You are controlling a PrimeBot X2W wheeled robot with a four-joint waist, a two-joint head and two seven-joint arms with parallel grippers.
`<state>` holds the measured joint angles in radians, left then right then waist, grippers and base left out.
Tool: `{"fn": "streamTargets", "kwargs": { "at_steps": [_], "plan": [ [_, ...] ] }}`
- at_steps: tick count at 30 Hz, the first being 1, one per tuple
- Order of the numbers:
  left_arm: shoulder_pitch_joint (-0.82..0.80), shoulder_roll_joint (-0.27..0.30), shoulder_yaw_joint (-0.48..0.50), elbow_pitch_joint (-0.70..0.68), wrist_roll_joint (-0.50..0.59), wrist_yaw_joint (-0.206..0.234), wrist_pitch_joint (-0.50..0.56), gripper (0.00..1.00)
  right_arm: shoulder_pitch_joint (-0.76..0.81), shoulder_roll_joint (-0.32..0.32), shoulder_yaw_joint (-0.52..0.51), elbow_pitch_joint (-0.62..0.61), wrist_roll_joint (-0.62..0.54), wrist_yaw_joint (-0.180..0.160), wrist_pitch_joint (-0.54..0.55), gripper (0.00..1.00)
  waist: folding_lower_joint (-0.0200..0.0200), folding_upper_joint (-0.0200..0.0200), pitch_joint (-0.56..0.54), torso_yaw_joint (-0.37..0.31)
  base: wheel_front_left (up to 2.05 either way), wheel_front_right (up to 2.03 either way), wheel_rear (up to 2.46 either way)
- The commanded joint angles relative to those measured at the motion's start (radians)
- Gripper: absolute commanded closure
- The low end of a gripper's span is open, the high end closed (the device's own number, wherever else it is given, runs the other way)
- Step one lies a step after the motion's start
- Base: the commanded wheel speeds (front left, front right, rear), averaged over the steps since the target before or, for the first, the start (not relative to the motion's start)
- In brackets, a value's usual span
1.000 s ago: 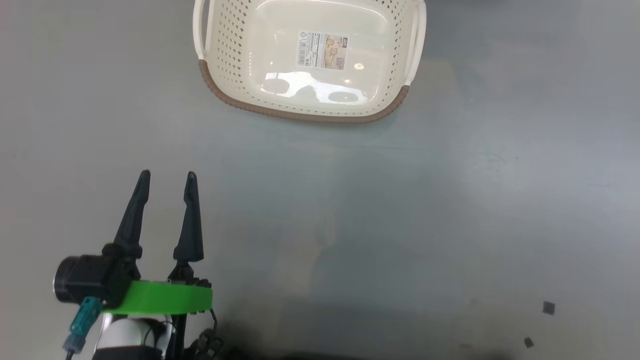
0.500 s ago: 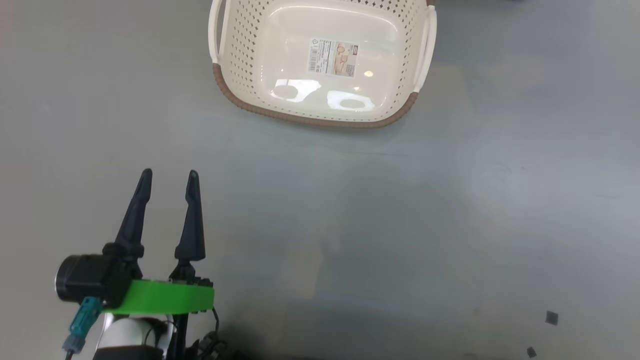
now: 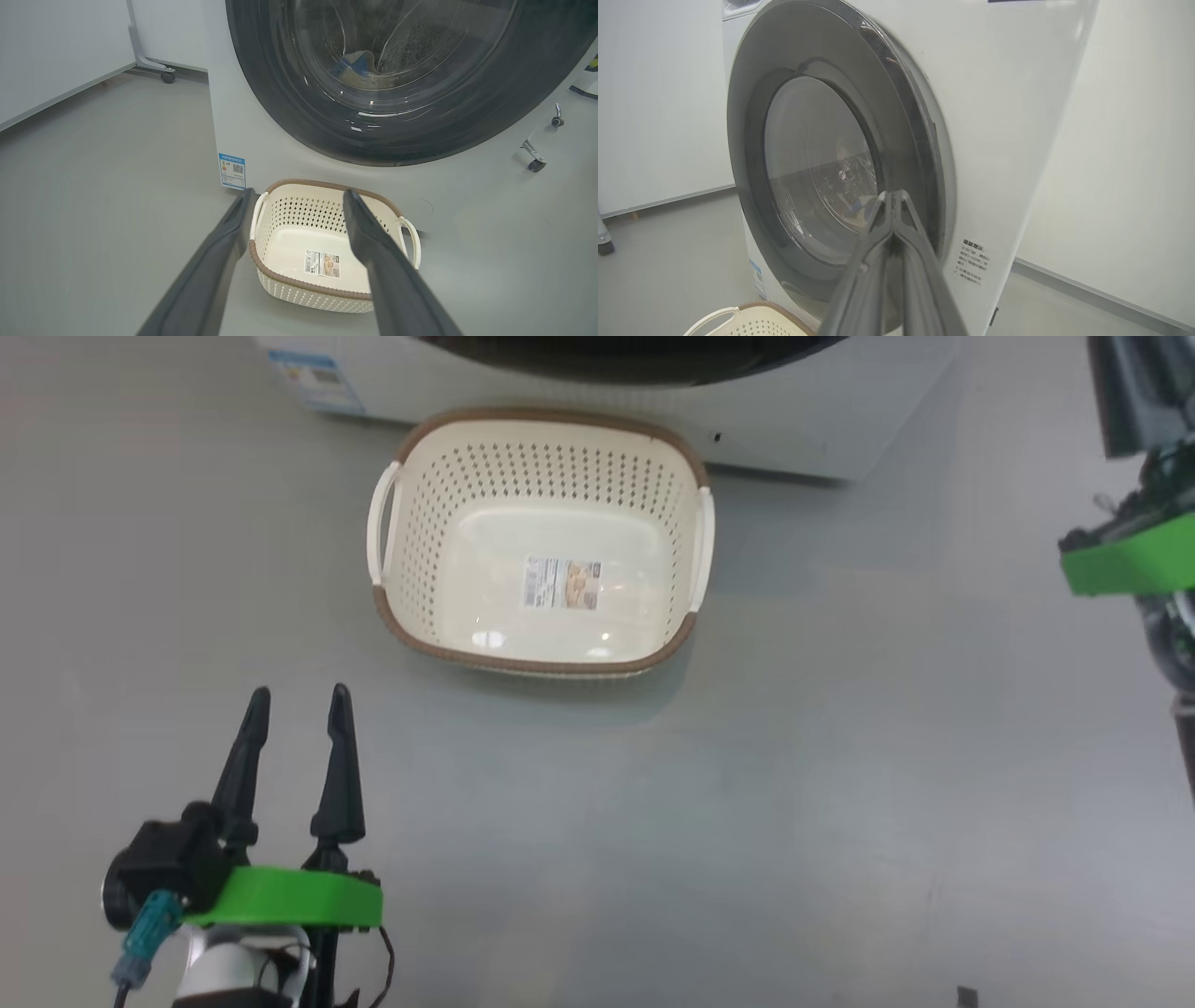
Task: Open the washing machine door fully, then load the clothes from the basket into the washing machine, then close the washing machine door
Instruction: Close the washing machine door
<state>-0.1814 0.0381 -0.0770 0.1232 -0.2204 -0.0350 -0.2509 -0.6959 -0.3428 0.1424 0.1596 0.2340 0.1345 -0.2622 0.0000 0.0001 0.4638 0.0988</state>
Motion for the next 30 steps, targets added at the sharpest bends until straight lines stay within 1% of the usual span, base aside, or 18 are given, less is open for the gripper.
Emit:
{"fn": "streamTargets", "kwargs": {
  "at_steps": [1, 2, 3, 5, 8, 10, 14, 18, 22, 30],
  "plan": [
    [0.034, 0.012, 0.041, -0.012, -0.007, 0.0, -0.011, 0.0, 0.035, 0.001, 0.001, -0.045, -0.006, -0.004, 0.0, 0.22, 0.0, -0.0001, -0.119, -0.075, 0.0, 0.0, 0.0],
    [0.042, 0.012, 0.045, -0.005, -0.01, -0.002, -0.011, 0.0, 0.063, 0.002, -0.002, -0.053, -0.011, -0.004, 0.0, 0.12, 0.0, -0.0001, -0.141, -0.086, 0.0, 0.0, 0.0],
    [0.052, 0.012, 0.05, 0.002, -0.01, -0.002, -0.011, 0.0, 0.09, 0.004, -0.003, -0.061, -0.016, -0.004, 0.0, 0.0, 0.0, -0.0001, -0.164, -0.099, 0.0, 0.0, 0.0],
    [0.073, 0.012, 0.063, 0.011, -0.015, 0.002, -0.011, 0.0, 0.139, 0.009, -0.007, -0.074, -0.025, -0.004, 0.0, 0.0, 0.0, -0.0001, -0.208, -0.123, 0.0, 0.0, 0.0],
    [0.105, 0.012, 0.07, 0.029, -0.014, -0.003, -0.011, 0.0, 0.21, 0.013, -0.018, -0.093, -0.036, -0.004, 0.0, 0.0, 0.0, -0.0001, -0.265, -0.149, 0.0, 0.0, 0.0],
    [0.122, 0.012, 0.071, 0.031, -0.008, -0.014, -0.011, 0.0, 0.253, 0.013, -0.028, -0.106, -0.036, -0.004, 0.0, 0.0, 0.0, -0.0001, -0.289, -0.161, 0.0, 0.0, 0.0],
    [0.149, 0.012, 0.081, 0.041, -0.006, -0.016, -0.011, 0.0, 0.336, 0.019, -0.053, -0.141, -0.039, -0.004, 0.0, 0.0, 0.0, -0.0001, -0.327, -0.178, 0.0, 0.0, 0.0],
    [0.162, 0.012, 0.086, 0.052, -0.019, -0.013, -0.011, 0.0, 0.427, 0.035, -0.092, -0.178, -0.047, -0.004, 0.0, 0.0, 0.0, -0.0001, -0.344, -0.179, 0.0, 0.0, 0.0],
    [0.177, 0.012, 0.09, 0.052, -0.005, -0.016, -0.011, 0.0, 0.509, 0.057, -0.126, -0.197, -0.057, -0.004, 0.0, 0.0, 0.0, -0.0001, -0.351, -0.177, 0.0, 0.0, 0.0],
    [0.195, 0.012, 0.088, 0.035, -0.003, -0.023, -0.011, 0.0, 0.661, 0.126, -0.211, -0.199, -0.078, -0.004, 0.0, 0.0, 0.0, -0.0001, -0.37, -0.158, 0.0, 0.0, 0.0]
  ]
}}
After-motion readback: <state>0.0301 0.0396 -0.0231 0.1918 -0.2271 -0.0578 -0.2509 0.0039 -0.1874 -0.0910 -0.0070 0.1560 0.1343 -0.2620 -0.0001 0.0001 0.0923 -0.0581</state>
